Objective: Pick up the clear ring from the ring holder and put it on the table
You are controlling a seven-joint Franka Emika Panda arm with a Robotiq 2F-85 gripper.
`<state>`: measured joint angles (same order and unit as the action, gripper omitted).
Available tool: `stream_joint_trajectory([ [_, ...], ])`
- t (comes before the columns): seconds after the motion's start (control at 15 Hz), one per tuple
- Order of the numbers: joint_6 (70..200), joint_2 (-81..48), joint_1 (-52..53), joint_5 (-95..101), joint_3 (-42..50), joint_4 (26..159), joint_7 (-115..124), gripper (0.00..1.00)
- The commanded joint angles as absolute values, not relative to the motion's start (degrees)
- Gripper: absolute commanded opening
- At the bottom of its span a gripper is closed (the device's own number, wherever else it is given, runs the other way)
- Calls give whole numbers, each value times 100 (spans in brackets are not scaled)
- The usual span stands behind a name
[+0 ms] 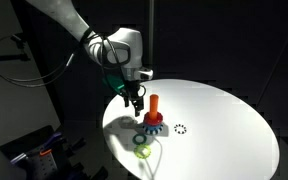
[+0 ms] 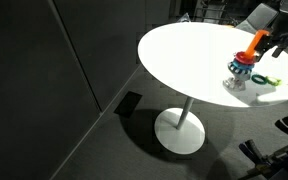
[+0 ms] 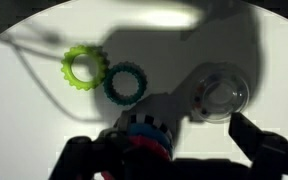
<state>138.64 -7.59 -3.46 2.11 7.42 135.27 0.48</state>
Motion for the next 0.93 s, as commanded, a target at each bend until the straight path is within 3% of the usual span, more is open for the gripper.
stream_joint_trajectory([
  [0.0,13483,-229,-392,494,745,13659,442,100],
  [0.53,13085,514,-458,489,699,13814,491,100],
  [0.87,13207,244,-431,419,662,13698,431,100],
])
